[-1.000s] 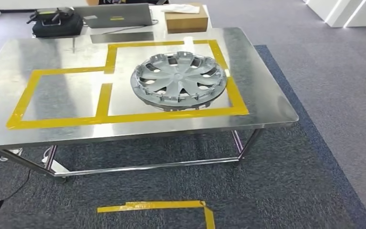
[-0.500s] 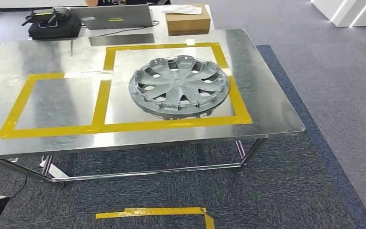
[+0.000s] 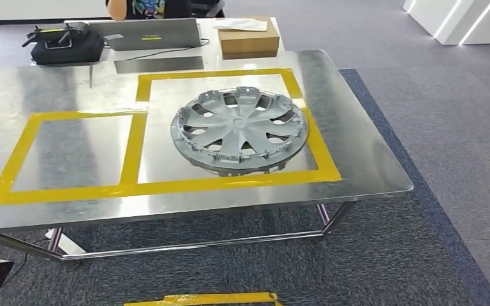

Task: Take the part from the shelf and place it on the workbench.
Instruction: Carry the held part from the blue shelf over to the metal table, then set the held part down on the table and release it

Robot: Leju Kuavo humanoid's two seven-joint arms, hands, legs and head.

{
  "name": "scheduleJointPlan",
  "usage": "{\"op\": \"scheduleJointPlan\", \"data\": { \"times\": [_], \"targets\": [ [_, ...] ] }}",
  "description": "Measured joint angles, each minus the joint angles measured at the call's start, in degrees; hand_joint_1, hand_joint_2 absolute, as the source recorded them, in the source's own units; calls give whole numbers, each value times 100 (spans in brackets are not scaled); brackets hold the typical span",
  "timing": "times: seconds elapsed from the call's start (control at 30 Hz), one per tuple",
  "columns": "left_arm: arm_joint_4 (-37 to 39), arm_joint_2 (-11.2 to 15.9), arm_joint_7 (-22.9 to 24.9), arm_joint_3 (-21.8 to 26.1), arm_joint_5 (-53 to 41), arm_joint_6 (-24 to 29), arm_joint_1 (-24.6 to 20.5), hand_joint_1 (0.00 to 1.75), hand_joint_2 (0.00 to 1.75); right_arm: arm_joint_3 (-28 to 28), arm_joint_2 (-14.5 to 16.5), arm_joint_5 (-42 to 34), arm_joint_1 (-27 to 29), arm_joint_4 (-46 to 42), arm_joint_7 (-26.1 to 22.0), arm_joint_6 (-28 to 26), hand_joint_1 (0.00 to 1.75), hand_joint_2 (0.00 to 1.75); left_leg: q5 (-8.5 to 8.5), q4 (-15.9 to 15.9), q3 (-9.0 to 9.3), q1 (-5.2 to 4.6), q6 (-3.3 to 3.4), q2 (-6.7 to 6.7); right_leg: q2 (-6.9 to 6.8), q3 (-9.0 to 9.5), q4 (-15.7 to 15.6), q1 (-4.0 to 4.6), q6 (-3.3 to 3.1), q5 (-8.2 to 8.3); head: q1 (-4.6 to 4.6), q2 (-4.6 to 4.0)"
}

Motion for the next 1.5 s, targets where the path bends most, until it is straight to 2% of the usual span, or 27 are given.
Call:
{"op": "scheduleJointPlan", "data": {
  "times": [0.07,0.1,0.17,0.2,0.23,0.27,0.33,0.4,0.47,0.57,0.6,0.67,0.7,0.73,0.77,0.8,0.87,0.93,1.03,1.1,1.2,1.23,1.27,1.3,1.37,1.43,1.5],
  "targets": [
    [24,40,41,25,-6,-32,-36,175,175,0,-4,0,-13,0,-1,-2,0,0,26,-46,35,22,52,-2,-3,-48,163,1,45,-134,15,-1],
    [33,64,49,39,-10,-46,-60,175,175,1,-5,0,-23,-1,-2,-2,0,0,18,-66,49,29,80,-2,-2,-187,426,-1,63,-270,23,-1],
    [59,104,59,62,-25,-70,-98,175,175,2,-5,1,-28,-2,-1,0,0,0,-17,-72,62,13,128,-2,-1,-661,1207,-1,83,-572,35,-1],
    [76,120,66,70,-38,-83,-112,175,175,3,-5,1,-23,-2,-1,1,0,0,-36,-72,71,0,145,-5,-1,-892,1528,0,82,-635,34,-1],
    [95,133,77,76,-50,-96,-119,175,175,4,-5,1,-14,-2,1,1,0,0,-55,-72,90,-14,157,-13,-1,-1039,1658,3,72,-572,35,-1],
    [113,146,88,80,-60,-109,-123,175,175,4,-5,1,-5,-1,2,0,0,0,-75,-72,118,-29,162,-22,0,-1079,1573,10,51,-398,36,-1],
    [141,169,114,84,-73,-132,-127,175,175,3,-9,0,-2,0,3,-1,0,0,-119,-75,190,-54,158,-35,0,-881,890,43,-39,115,36,-1],
    [162,189,137,84,-95,-148,-136,175,175,3,-17,1,-13,-1,1,-1,0,0,-161,-75,236,-79,119,-36,-10,-657,299,78,-120,378,31,-1],
    [180,210,158,83,-133,-158,-143,175,175,4,-22,2,-18,-2,1,0,0,0,-176,-92,254,-83,58,-33,-15,-609,161,95,-154,385,28,-1],
    [190,242,209,74,-185,-162,-143,175,175,4,-11,2,-6,-4,0,-1,0,0,-265,-1,245,-82,-37,-27,-16,-490,51,43,-212,437,15,-1],
    [192,259,229,73,-194,-162,-143,175,175,4,-7,1,-6,-4,0,-2,0,0,-382,186,169,-75,-74,-25,-19,-438,9,18,-230,451,0,-1],
    [204,295,261,72,-218,-167,-143,175,175,2,-7,-1,-5,-3,1,-9,0,0,-708,849,-154,-28,-144,-22,-22,-397,-18,4,-254,429,-27,-1],
    [215,308,275,71,-231,-172,-139,175,175,2,-8,-1,-2,-2,1,-11,0,0,-819,1176,-333,-1,-176,-21,-21,-379,-18,3,-257,404,-30,-1],
    [227,320,290,69,-242,-178,-134,175,175,2,-8,0,1,-2,1,-13,0,0,-828,1364,-448,23,-201,-20,-20,-351,-18,0,-253,375,-31,-1],
    [238,331,308,69,-248,-185,-131,175,175,2,-7,0,4,-2,1,-12,0,0,-720,1344,-461,41,-219,-18,-16,-312,-17,-5,-241,344,-29,-1],
    [244,343,329,69,-254,-194,-129,175,175,2,-7,1,6,-2,2,-11,0,0,-518,1118,-368,54,-228,-15,-12,-259,-17,-12,-224,308,-30,-1],
    [253,367,360,68,-261,-211,-134,175,175,2,-5,0,4,-3,2,-11,0,0,-125,388,-22,56,-217,-3,-7,-173,-16,-16,-162,215,-32,-1],
    [262,388,376,66,-268,-229,-140,175,175,2,-5,0,-6,-4,2,-10,0,0,-66,-58,211,36,-147,3,-10,-118,-26,-5,-83,137,-27,0],
    [281,410,410,67,-288,-247,-134,175,175,2,-7,0,-12,-4,3,-9,0,0,-177,-162,311,36,-7,-13,-16,-15,5,-3,16,121,-13,-1],
    [286,416,431,68,-295,-249,-137,175,175,2,-7,0,-25,-4,3,-9,0,0,-218,-197,422,60,62,-16,-11,-197,378,-9,53,70,23,-2],
    [294,417,447,69,-302,-250,-146,175,175,3,-5,0,-36,-4,9,-7,0,0,-327,-212,535,55,111,-13,-8,-976,1482,-22,86,-291,67,-1],
    [300,417,450,69,-307,-251,-146,175,175,4,-5,0,-26,-4,15,-8,0,0,-367,-212,587,50,114,-16,-8,-1177,1673,-22,88,-403,68,-1],
    [308,419,457,68,-326,-258,-146,175,175,4,-5,0,-13,-3,22,-10,0,0,-415,-211,656,46,111,-23,-8,-1280,1666,-20,82,-407,72,-1],
    [318,422,467,66,-358,-268,-147,175,175,4,-5,0,-4,-3,27,-14,0,0,-466,-211,737,44,103,-30,-7,-1292,1471,-18,68,-281,77,-1],
    [344,446,503,46,-450,-310,-154,175,175,4,-7,0,8,-2,41,-23,0,0,-593,-210,898,41,74,-38,-7,-1176,786,-4,11,293,84,-1],
    [401,506,574,10,-521,-365,-176,175,175,4,-7,1,2,-1,67,-21,0,0,-686,-215,966,37,16,-44,-6,-1092,364,26,-55,683,83,-1],
    [475,601,651,-19,-551,-415,-208,175,175,5,-6,2,-8,-1,87,-11,0,0,-698,-214,987,36,-65,-47,-1,-1050,305,48,-120,729,83,-1]
  ]
}}
